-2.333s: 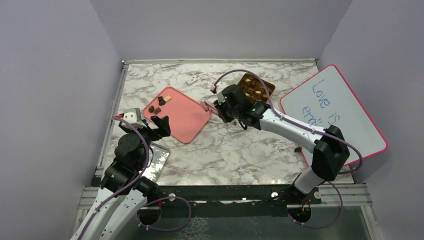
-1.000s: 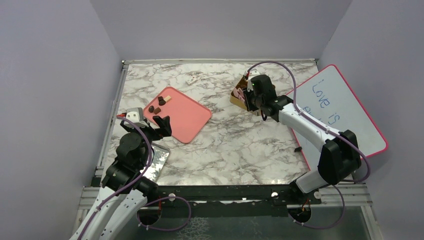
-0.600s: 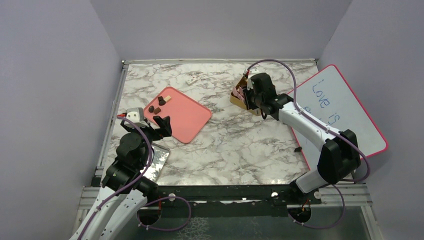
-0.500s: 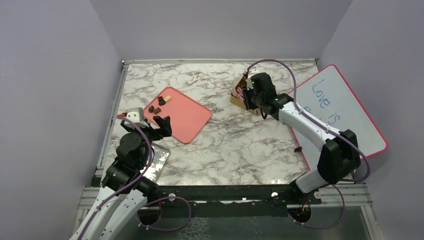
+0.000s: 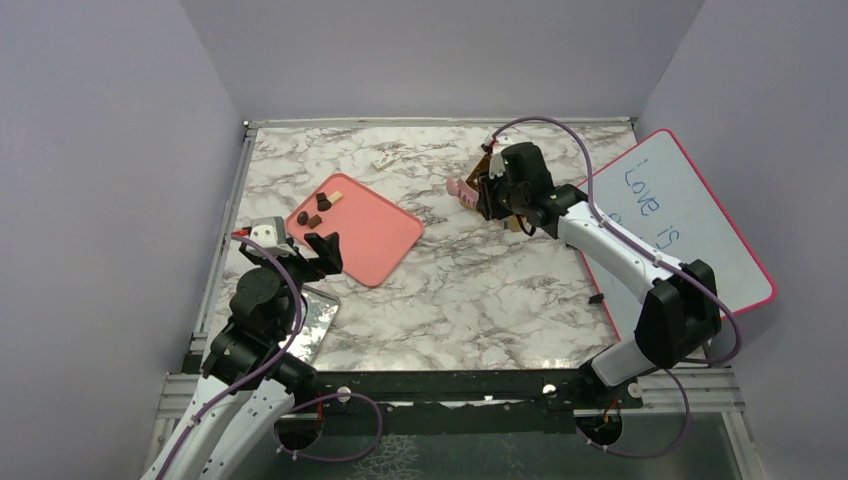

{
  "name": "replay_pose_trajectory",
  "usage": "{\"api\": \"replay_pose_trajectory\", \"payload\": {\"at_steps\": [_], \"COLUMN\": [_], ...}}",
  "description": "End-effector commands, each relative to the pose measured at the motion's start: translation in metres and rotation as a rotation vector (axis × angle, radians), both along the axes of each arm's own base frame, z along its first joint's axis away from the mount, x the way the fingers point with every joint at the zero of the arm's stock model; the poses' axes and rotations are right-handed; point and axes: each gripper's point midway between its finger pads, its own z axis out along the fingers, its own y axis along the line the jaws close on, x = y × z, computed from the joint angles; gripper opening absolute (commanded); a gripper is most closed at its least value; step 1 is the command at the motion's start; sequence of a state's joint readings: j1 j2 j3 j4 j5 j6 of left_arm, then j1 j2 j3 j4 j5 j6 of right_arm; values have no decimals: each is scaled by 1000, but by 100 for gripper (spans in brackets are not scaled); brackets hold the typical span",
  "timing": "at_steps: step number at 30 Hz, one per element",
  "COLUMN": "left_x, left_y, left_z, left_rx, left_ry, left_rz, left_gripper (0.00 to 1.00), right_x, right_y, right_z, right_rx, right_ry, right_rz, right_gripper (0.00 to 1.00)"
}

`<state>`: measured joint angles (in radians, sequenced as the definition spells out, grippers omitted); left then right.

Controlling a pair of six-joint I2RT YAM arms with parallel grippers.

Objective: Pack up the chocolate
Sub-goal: Place the fake chocolate in the packing box, then pick up the fake chocolate from the plate.

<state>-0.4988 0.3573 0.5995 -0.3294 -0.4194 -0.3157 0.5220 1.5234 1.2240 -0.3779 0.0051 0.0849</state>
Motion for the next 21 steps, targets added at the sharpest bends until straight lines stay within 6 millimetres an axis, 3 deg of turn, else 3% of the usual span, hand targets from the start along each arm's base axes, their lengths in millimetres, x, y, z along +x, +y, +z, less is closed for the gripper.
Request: {"api": "replay_pose_trajectory", "payload": {"at_steps": [1, 11, 15, 21], "left_x": [-3, -7, -11, -14], "left_y": [1, 10, 14, 19], "left_z": [13, 25, 29, 32], "left_rx": [-20, -51, -68, -82], "left_ry": [-52, -88, -112, -130], "left_rz": [-4, 30, 43, 62], "left_gripper": [99, 99, 99, 99], "right_x": [-4, -11, -8, -11], "right_y": [27, 75, 93, 139], "right_z": [36, 48, 40, 27], "right_rx": [96, 123, 100, 92], "right_ry": [-47, -97, -159, -181], "right_rz": [72, 160, 163, 248], "right_gripper": [35, 35, 35, 34]}}
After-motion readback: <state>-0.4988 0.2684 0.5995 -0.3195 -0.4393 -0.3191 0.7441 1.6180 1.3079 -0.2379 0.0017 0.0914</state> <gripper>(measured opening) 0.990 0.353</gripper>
